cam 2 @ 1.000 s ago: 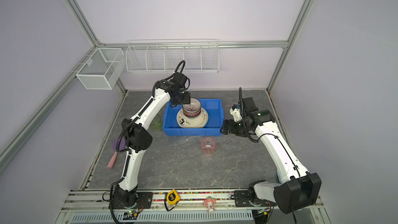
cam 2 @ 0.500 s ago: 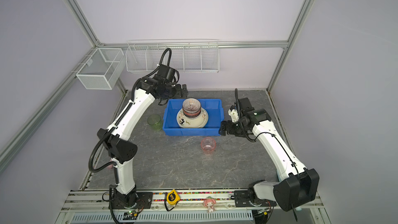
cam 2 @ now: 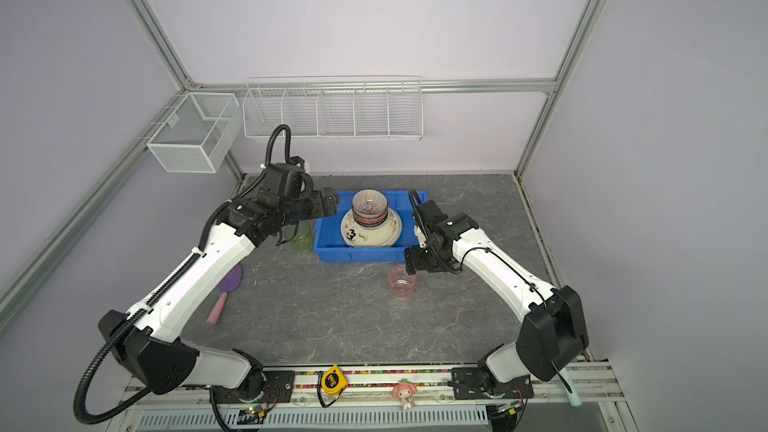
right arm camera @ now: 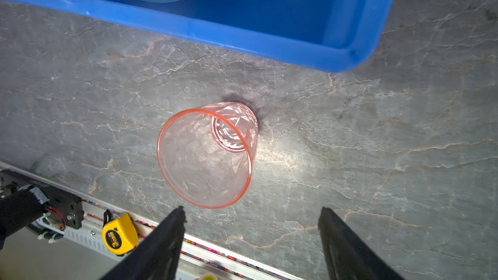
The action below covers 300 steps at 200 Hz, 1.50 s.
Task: Place the mixed dishes into the plastic bin
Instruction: 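Open and raise the left gripper while right moves to the pink cup, then close the right gripper around the upside-down pink plastic cup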
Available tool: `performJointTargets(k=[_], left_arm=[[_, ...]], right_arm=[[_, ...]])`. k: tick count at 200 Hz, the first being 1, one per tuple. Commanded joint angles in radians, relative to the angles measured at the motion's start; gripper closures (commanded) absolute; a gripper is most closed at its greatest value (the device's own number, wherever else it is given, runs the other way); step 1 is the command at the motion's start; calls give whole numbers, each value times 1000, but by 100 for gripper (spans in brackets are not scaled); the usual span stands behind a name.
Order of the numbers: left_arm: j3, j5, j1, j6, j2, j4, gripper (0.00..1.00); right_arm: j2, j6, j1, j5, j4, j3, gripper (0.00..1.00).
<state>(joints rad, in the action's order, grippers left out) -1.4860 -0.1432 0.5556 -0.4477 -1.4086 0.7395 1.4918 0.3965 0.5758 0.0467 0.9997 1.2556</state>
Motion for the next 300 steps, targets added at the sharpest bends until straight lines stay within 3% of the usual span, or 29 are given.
performJointTargets(k=[1, 68, 300], left_arm=[[35, -54, -8, -20, 31, -38, 2], [145, -35, -27, -48, 79, -48, 2], [159, 1, -51, -68, 47, -38, 2]], right_arm=[[38, 27, 26, -37, -34, -22, 25], [126, 36, 58, -38, -98, -22, 40], [136, 16, 64, -62, -92, -20, 60]])
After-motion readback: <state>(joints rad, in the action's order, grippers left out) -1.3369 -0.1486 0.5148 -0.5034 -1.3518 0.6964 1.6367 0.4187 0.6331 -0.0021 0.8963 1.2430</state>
